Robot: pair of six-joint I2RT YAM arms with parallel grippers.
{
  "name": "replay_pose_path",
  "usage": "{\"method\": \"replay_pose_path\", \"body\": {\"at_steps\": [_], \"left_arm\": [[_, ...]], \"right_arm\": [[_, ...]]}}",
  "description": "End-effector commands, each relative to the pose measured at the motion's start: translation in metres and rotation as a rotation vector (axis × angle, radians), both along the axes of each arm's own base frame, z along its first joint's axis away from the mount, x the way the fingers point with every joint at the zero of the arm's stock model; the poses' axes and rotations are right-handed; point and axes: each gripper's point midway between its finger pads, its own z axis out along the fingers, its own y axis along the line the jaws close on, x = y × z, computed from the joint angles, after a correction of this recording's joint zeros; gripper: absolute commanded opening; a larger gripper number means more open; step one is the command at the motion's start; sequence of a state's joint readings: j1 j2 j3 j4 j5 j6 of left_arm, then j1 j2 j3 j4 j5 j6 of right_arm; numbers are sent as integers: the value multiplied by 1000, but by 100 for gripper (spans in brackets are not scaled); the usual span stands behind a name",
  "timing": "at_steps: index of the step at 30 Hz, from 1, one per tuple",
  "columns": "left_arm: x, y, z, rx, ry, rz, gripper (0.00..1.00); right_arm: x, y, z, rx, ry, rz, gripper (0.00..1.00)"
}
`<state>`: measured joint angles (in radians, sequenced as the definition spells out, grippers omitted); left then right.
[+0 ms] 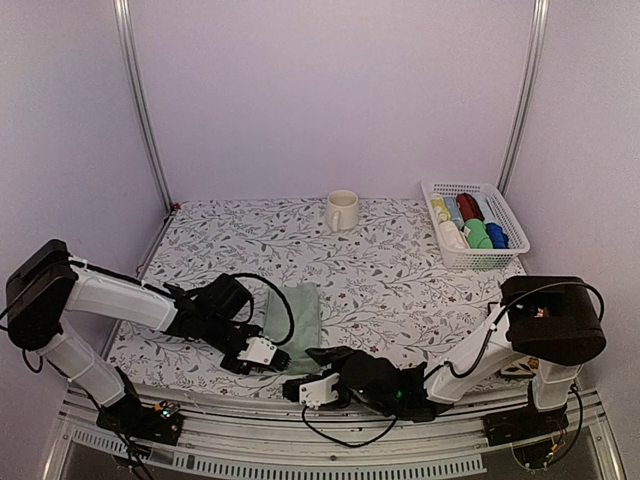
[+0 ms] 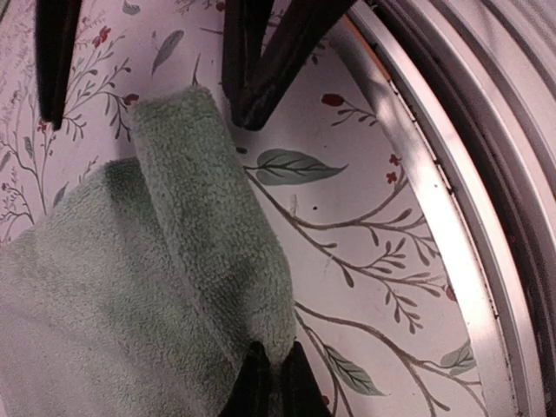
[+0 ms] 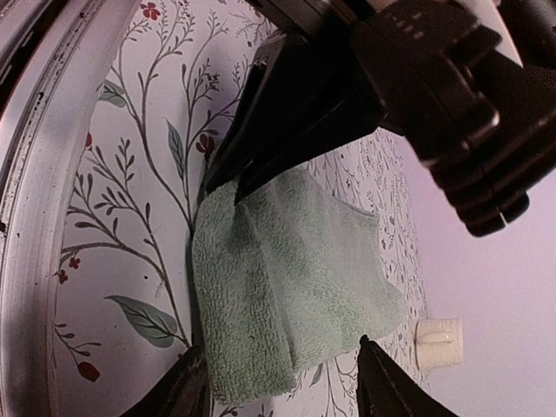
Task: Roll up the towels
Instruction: Roll the towel at the center of the board.
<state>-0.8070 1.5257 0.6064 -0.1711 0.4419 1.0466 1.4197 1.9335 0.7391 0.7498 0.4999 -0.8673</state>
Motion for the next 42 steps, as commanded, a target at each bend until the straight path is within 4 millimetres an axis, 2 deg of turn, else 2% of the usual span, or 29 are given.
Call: {"method": "replay_pose_path", "body": {"at_steps": [1,9,16,17,19,22,27,31,32,33,35,38,42], "left_arm": [[-18,19,-17,81,123,2,0],[-17,19,-17,83,149,5,0],[-17,20,-16,78,149,3,0],[-17,20,-17,79,149,3,0],[-18,20,-16,78,150,-2,0],[-19,21,-16,77,150,-8,0],[-21,21,-15,74,151,-13,0],[-21,23,-9,53,124,-10,19],[-21,23,-5,40,106,-7,26],[-20,24,-2,29,86,0,38],[-17,24,10,-20,19,7,52],[-17,27,25,-91,-72,10,62],[-17,30,43,-195,-217,1,65]], "right_arm": [[5,9,1,-5,-48,-10,56],[2,16,-23,-87,-6,19,54],[15,12,-43,-133,61,-30,52],[16,12,-43,-132,65,-35,49],[18,11,-47,-141,83,-43,35],[20,12,-48,-140,104,-50,26],[13,12,-50,-148,173,-29,4],[8,15,-54,-159,273,-24,3],[5,14,-56,-164,303,-20,3],[4,14,-56,-157,346,-20,2],[3,13,-56,-149,425,-23,2],[0,11,-57,-142,545,-37,2],[-10,11,-56,-137,722,-20,2]]}}
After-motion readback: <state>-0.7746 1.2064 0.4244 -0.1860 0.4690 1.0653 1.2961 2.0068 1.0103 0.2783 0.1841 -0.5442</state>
